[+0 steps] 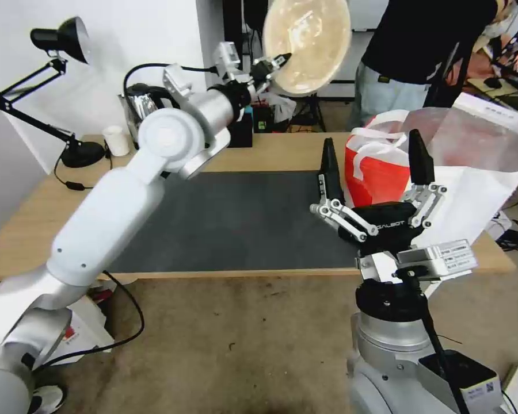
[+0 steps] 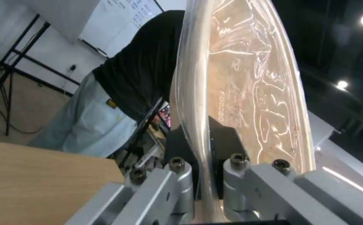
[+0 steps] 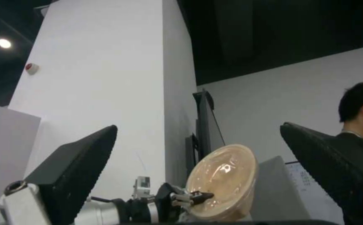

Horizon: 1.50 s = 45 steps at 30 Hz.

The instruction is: Pick up the trash from the table and place it into the takeout bag.

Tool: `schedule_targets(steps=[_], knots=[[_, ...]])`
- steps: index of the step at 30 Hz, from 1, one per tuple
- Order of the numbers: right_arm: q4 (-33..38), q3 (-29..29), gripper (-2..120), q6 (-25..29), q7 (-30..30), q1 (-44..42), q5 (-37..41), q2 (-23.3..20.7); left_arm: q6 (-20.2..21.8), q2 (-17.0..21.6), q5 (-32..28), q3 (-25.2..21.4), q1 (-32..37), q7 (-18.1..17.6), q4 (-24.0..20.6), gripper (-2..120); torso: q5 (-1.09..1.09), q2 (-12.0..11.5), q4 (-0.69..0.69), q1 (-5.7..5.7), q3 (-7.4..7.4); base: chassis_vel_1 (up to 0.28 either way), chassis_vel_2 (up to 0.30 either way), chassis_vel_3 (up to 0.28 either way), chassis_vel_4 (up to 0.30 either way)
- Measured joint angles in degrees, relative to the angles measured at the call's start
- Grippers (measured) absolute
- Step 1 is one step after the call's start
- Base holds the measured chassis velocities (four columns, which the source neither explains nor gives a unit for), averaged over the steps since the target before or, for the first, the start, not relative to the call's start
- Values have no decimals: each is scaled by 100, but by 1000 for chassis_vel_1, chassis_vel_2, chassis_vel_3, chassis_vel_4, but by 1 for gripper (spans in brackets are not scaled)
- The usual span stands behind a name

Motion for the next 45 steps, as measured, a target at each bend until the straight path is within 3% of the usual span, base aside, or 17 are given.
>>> schedule_targets(steps=[22,45], knots=[[8,132,100,24,4,-42,13,-25,21,-587,-275,185,-80,16,252,2,0,2,-1,-1,0,0,0,0,0],[6,124,100,29,18,48,28,26,275,-601,-597,235,177,183,-1,2,-1,1,0,-1,0,0,0,0,0]])
